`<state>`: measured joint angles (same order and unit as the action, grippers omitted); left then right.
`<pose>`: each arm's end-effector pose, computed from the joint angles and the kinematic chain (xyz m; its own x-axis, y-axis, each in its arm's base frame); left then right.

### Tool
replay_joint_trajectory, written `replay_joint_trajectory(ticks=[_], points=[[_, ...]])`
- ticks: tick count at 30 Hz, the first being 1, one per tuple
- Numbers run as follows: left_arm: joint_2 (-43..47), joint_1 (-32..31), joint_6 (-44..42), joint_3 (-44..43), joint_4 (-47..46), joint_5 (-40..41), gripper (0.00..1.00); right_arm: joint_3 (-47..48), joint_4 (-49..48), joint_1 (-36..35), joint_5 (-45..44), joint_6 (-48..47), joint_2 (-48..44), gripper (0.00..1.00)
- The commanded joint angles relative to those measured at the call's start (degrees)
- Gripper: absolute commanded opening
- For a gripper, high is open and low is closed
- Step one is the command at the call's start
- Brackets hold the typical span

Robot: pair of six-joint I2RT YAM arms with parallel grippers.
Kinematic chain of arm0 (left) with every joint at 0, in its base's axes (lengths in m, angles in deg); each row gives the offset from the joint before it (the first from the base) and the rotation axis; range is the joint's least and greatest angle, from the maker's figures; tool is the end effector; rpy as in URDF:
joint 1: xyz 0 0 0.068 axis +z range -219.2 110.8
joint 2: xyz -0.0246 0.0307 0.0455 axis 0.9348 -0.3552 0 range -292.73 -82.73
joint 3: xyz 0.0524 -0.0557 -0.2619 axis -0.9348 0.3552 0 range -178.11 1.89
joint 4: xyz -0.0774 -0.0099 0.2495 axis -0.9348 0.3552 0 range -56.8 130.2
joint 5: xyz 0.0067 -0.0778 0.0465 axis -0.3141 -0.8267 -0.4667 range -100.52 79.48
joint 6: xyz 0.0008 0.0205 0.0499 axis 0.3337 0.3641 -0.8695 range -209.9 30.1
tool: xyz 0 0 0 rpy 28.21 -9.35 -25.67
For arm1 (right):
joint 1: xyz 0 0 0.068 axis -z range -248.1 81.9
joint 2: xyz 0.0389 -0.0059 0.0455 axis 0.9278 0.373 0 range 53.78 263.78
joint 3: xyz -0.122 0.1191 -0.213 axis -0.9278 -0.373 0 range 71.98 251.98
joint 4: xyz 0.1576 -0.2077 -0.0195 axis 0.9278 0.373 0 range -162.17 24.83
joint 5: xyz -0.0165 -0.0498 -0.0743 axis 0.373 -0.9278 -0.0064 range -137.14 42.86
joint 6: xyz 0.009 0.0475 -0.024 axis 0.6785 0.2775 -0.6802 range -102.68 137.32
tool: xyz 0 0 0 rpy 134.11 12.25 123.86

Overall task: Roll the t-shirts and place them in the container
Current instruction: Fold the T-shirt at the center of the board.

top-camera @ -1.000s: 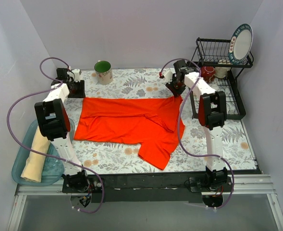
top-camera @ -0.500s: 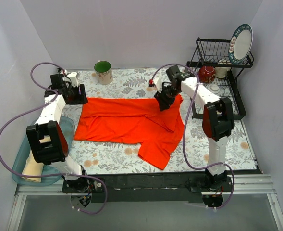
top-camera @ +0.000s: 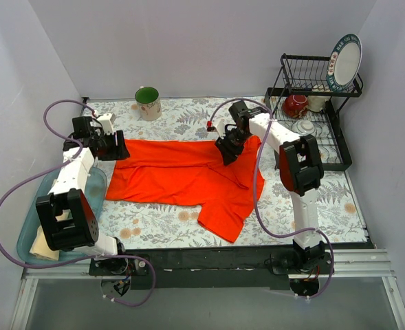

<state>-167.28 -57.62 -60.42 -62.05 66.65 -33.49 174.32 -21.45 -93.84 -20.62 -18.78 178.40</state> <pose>0.3045 0.0483 0.2598 -0.7099 -0.6079 -0.3556 -0.3558 0.7453 -0.5638 0.3988 0.2099 0.1921 -0.3977 -0.7770 -0.4879 -0.9166 0.3607 0.1727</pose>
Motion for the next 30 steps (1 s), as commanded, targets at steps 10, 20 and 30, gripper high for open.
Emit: replay_joint_trajectory(ticks=[10,20,30], points=[[4.0,0.2,-0.5,2.5,0.8,-1.2,0.56,2.1,0.6,-0.7,1.6,0.2,2.3,0.49],[5.7,0.1,-0.8,3.3,0.9,-1.0,0.56,2.3,-0.4,-2.7,0.6,0.1,2.0,0.33],[7.2,0.1,-0.6,3.0,-0.4,-1.3,0.56,-2.1,-2.1,-7.7,-3.8,1.3,-3.5,0.19]])
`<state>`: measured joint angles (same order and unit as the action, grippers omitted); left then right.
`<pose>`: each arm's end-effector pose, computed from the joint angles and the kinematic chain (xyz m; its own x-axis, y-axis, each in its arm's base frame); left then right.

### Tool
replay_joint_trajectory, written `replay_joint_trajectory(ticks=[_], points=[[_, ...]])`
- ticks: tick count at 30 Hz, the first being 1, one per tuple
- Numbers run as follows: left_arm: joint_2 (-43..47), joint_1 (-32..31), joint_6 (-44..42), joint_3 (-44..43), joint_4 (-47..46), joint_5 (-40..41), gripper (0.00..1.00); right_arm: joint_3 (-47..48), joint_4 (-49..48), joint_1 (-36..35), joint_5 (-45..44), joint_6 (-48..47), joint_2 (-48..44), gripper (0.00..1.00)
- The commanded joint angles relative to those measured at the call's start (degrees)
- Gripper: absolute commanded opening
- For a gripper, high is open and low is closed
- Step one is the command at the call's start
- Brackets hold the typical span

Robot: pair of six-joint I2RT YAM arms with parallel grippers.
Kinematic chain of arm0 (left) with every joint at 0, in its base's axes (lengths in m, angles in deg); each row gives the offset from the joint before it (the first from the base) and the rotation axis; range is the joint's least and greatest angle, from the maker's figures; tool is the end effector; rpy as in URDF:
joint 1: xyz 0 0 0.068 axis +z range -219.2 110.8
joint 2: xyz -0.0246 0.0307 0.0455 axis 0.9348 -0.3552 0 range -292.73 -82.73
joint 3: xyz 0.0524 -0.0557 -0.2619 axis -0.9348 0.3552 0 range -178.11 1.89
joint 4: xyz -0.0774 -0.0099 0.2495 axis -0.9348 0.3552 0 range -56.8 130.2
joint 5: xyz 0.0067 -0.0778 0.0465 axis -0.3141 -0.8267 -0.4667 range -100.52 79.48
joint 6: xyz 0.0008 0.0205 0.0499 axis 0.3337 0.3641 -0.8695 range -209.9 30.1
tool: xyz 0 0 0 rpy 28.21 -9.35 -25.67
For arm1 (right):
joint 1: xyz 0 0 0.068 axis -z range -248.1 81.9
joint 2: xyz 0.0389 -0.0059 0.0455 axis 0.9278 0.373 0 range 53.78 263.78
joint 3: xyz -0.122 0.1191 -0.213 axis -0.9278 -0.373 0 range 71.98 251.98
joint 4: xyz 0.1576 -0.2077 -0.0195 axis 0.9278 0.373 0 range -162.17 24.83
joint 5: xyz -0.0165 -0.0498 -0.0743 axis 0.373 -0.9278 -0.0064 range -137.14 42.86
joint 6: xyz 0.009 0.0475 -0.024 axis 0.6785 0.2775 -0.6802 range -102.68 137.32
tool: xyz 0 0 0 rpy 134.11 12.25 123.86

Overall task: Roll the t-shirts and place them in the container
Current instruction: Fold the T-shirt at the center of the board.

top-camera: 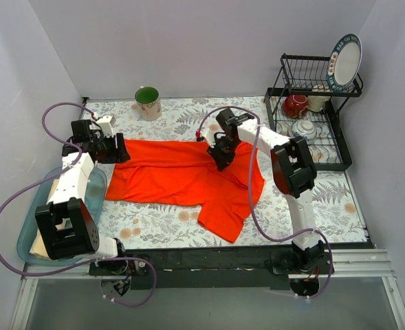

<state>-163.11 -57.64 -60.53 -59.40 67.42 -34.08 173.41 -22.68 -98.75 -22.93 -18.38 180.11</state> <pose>0.2877 0.0444 0.2649 -0.7093 -0.6039 -0.3637 -0.3414 0.7456 -0.5723 0.3819 0.2432 0.1749 -0.3461 -0.8237 -0.4491 -0.9382 0.3049 0.1637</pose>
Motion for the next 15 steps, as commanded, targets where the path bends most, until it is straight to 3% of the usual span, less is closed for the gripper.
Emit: replay_joint_trajectory(ticks=[1,4,6,10,13,15], points=[[3.6,0.2,-0.5,0.5,-1.3,-0.8,0.56,-1.7,-1.0,-3.4,-1.9,1.2,-5.5,0.19],[4.4,0.1,-0.4,1.0,-1.3,-1.4,0.56,-4.0,-1.1,-6.6,-3.0,3.4,-7.7,0.24],[4.5,0.1,-0.4,1.1,-1.3,-1.8,0.56,-7.5,-1.3,-10.4,-4.2,4.5,-10.9,0.34],[3.7,0.1,-0.3,1.2,-2.2,-2.2,0.56,-11.1,-1.6,-14.0,-4.2,6.5,-15.9,0.44],[1.3,0.1,0.0,-0.2,-2.9,-3.3,0.56,-8.9,-2.5,-11.5,-8.4,6.3,-16.7,0.42],[-1.3,0.1,0.1,-1.8,-3.0,-3.4,0.56,-3.9,-2.2,-5.1,-8.0,6.3,-14.3,0.41]])
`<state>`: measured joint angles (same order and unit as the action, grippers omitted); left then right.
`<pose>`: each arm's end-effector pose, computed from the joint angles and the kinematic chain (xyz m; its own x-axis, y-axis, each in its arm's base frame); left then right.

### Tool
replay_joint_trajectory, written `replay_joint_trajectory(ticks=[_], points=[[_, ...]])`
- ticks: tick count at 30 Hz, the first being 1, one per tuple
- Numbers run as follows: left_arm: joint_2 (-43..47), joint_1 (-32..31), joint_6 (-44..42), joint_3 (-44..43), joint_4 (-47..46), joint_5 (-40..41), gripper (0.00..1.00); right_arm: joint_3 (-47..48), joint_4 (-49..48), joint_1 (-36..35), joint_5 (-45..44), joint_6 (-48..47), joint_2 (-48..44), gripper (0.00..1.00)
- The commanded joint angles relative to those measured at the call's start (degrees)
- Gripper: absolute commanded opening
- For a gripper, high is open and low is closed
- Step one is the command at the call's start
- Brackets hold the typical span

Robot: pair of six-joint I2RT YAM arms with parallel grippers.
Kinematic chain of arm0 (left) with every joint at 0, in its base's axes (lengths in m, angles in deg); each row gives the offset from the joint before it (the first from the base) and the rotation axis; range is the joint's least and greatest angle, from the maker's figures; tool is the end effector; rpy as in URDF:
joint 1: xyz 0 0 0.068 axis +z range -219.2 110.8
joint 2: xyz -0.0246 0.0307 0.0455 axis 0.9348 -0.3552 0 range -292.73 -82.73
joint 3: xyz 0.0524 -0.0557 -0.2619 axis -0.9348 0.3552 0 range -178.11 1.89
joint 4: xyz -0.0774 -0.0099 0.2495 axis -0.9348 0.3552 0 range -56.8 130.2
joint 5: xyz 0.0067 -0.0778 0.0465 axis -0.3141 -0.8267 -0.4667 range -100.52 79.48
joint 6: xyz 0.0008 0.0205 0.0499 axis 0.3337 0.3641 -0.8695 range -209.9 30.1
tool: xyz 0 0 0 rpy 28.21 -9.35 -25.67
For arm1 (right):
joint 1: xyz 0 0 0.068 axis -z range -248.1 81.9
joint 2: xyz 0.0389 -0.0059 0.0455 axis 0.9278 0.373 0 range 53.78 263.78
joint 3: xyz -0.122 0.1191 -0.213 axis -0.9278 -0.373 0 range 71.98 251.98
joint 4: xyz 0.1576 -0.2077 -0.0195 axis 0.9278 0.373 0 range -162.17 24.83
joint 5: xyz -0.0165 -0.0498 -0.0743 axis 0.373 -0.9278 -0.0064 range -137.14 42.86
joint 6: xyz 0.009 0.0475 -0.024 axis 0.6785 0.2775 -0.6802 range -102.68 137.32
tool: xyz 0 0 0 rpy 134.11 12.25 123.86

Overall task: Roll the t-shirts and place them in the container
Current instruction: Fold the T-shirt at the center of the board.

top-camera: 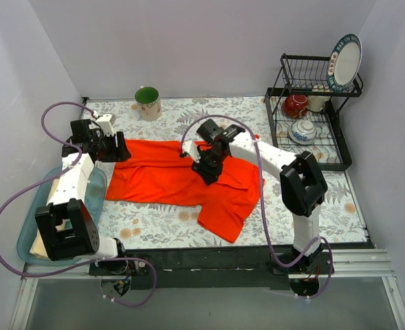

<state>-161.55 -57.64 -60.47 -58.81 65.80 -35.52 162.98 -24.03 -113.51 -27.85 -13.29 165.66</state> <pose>0.2848 0.0429 0.2711 -0.7000 -0.5977 -0.3909 -0.3024 0.7439 -0.5959 0.2775 0.2982 0.2267 -0.1795 -0.8667 -0.4653 -0.9838 0.1591 0.0831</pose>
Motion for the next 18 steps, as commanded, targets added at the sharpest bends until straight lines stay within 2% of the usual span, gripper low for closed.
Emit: replay_joint_trajectory(ticks=[1,5,8,13,18], points=[[-3.8,0.1,0.1,-2.8,-1.7,-2.0,0.56,8.5,-0.6,12.1,-2.9,1.6,1.6,0.41],[-8.8,0.0,0.8,-4.9,-2.9,-0.4,0.56,19.4,1.3,23.5,-5.0,-0.6,11.0,0.36],[-13.2,0.0,1.6,-6.3,-4.8,1.6,0.56,27.8,2.3,27.9,-7.9,-1.6,16.9,0.36],[-22.3,0.0,3.4,-11.4,-8.0,5.3,0.59,32.6,-0.8,31.5,-11.8,-1.8,21.9,0.45],[-29.4,0.0,5.0,-17.3,-8.6,8.6,0.64,32.7,-1.6,32.5,-12.5,-2.4,24.4,0.47]])
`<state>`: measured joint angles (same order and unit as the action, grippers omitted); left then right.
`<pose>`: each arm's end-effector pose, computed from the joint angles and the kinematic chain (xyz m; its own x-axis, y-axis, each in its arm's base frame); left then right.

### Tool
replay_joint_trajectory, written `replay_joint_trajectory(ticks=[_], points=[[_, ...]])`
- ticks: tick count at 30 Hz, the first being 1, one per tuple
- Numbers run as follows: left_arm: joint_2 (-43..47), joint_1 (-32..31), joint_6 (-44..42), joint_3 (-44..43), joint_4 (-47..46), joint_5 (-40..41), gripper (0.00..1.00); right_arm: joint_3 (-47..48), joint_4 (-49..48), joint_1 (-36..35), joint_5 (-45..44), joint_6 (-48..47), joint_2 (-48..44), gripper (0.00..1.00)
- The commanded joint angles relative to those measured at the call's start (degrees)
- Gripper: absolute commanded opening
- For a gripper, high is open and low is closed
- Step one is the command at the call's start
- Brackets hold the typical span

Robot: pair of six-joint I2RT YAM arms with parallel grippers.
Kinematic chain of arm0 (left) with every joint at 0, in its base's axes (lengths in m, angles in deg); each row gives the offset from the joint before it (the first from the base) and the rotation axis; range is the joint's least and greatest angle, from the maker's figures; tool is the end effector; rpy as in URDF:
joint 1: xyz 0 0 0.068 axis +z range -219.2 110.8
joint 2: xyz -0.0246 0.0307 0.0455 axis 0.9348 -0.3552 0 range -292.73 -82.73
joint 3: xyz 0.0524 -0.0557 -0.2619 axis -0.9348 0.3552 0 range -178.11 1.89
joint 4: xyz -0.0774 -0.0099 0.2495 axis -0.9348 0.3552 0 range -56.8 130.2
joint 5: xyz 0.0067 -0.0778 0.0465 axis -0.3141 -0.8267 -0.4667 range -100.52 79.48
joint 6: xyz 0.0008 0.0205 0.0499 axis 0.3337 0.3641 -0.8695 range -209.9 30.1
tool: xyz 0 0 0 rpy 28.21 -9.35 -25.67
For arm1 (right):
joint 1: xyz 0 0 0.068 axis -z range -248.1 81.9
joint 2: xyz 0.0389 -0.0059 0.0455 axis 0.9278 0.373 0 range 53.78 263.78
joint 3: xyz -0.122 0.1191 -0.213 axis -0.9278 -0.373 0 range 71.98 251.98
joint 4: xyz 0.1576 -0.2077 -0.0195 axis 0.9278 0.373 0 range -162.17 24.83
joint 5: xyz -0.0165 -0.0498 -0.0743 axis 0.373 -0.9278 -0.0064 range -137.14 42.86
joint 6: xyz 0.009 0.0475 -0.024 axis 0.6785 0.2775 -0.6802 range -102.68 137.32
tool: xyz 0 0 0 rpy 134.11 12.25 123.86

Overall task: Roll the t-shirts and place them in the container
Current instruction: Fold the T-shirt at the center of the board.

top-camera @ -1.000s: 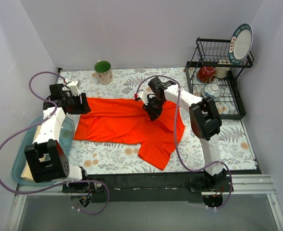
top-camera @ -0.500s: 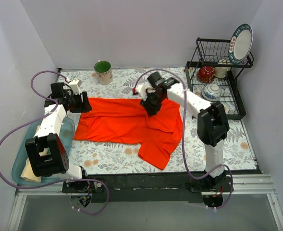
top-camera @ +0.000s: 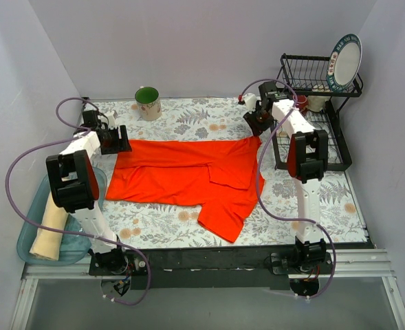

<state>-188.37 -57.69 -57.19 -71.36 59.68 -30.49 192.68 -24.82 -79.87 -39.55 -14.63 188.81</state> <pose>0.3804 0.0651 0.1952 -0.6979 -0.6603 -0.2772 -0.4654 0.7124 -0.5253 0.4992 0.1088 0.2013 -0.5917 -0.6591 -0.4642 -0.6797 0.7175 -0.1524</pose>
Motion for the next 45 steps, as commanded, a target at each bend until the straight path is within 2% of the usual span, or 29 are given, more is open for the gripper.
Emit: replay_joint_trajectory(ticks=[1,8,13,14,16,17,19,20,28,39,45], points=[[-3.6,0.1,1.8,-6.7,-2.4,3.8,0.65,3.0,-0.7,-1.1,-0.6,-1.1,1.7,0.47],[-10.1,0.1,3.5,-11.7,-1.3,3.7,0.67,1.6,1.1,-0.8,0.5,0.6,3.3,0.43],[-13.6,0.0,5.1,-13.0,-1.4,2.3,0.66,0.5,0.7,-0.5,-0.4,1.2,3.3,0.27],[-14.2,0.1,5.3,-13.1,-1.3,2.2,0.65,0.6,0.4,-0.2,-1.0,1.4,3.3,0.19],[-15.9,0.0,5.3,-13.9,-1.5,2.0,0.54,0.8,-0.2,0.8,-1.4,2.1,3.1,0.12],[-16.2,0.0,5.4,-14.2,-1.5,2.4,0.37,0.8,-0.3,1.3,-1.7,2.6,3.0,0.11],[-17.0,0.0,5.5,-14.5,-1.8,2.4,0.16,0.8,-0.2,2.0,-2.0,2.9,2.9,0.10],[-17.2,0.1,5.9,-14.6,-2.0,2.6,0.00,0.4,-0.2,2.1,-2.3,3.7,2.8,0.04],[-16.3,0.1,7.5,-15.2,-2.7,3.7,0.00,-1.6,-1.5,2.3,-0.5,8.9,0.5,0.01],[-13.5,0.4,9.0,-17.0,-4.5,6.0,0.00,-3.7,-2.5,2.1,-3.6,15.4,-1.2,0.01],[-12.5,0.6,8.2,-17.2,-5.0,9.9,0.00,-3.5,-3.1,2.1,-4.9,19.0,-2.3,0.01]])
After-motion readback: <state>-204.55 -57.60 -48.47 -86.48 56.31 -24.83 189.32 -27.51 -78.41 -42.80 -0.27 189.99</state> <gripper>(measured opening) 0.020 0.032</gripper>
